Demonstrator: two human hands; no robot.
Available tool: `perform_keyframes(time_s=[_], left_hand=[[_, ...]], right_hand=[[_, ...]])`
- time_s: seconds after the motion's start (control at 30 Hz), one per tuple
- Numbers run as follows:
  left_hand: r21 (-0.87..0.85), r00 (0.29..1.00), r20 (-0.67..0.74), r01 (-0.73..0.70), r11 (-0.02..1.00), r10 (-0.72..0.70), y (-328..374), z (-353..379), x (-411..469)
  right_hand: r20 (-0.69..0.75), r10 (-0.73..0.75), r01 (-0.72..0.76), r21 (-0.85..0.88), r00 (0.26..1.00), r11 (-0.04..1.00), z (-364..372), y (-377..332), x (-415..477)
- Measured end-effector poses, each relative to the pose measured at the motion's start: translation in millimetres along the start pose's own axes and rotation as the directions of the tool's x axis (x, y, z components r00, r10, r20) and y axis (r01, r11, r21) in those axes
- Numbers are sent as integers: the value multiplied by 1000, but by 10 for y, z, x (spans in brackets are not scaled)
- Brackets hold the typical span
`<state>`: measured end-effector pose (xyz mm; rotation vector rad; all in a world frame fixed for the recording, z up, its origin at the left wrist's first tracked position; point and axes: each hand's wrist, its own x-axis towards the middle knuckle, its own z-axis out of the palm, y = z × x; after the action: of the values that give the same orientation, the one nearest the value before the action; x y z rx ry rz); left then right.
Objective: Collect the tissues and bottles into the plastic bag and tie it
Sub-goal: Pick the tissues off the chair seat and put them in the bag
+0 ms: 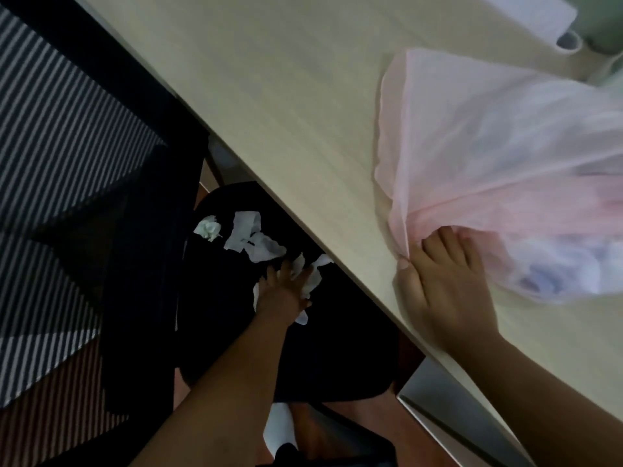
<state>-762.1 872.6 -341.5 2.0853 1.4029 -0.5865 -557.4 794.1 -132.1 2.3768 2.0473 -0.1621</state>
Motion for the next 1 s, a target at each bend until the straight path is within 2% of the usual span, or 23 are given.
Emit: perform_keyframes(time_s=[0.03, 0.1, 0.17, 0.27, 0.37, 0.43, 0.53, 0.6, 0.67, 0.73, 0.77, 0.83, 0.9, 1.0], left_hand=[[-4, 998, 44, 37, 999, -36, 37, -3, -8], [-42, 998, 16, 55, 998, -54, 21, 80, -60], [-8, 987, -156, -30, 1000, 28, -68, 122, -151], [59, 959, -277, -54, 997, 69, -291, 177, -133], [79, 947, -321, 18, 997, 8, -496, 131, -48], [174, 924, -382, 85, 981, -12, -663, 83, 56], [329, 949, -312, 153, 932, -46, -964, 33, 295], [275, 954, -282, 178, 945, -98, -1102, -37, 432], [128, 948, -284, 183, 975, -140, -1110, -179, 454], [-64, 912, -390, 108, 992, -125, -1132, -256, 516], [-96, 912, -401, 56, 994, -90, -1156, -276, 554], [-36, 923, -382, 24, 999, -36, -1161, -370, 573], [-30, 943, -327, 53, 998, -59, -1176, -449, 589], [-164, 960, -271, 31, 986, -76, -1128, -544, 582]], right_hand=[[2, -1, 1, 3, 1000, 1000, -5, 2, 2], [-1, -1, 1, 15, 1000, 1000, -9, 4, 5], [-15, 6, -6, 23, 1000, 1000, -15, 10, 4], [-13, 6, -6, 17, 1000, 1000, -21, 14, 3], [-10, 14, -14, 20, 1000, 1000, -26, 5, 3], [-14, 15, -15, 24, 1000, 1000, -31, -4, 2], [-22, 15, -14, 23, 1000, 1000, -31, -19, 11], [-27, 18, -17, 25, 999, 1000, -19, -17, 7], [-30, 16, -15, 20, 999, 1000, -12, 0, -3], [-29, 16, -15, 14, 999, 1000, -11, 3, -6], [-27, 17, -17, 13, 999, 1000, -11, 1, -8], [-31, 19, -19, 16, 999, 1000, -13, 1, -7], [-37, 15, -14, 20, 999, 1000, -12, -2, -4], [-36, 19, -18, 18, 999, 1000, -9, -8, -5]])
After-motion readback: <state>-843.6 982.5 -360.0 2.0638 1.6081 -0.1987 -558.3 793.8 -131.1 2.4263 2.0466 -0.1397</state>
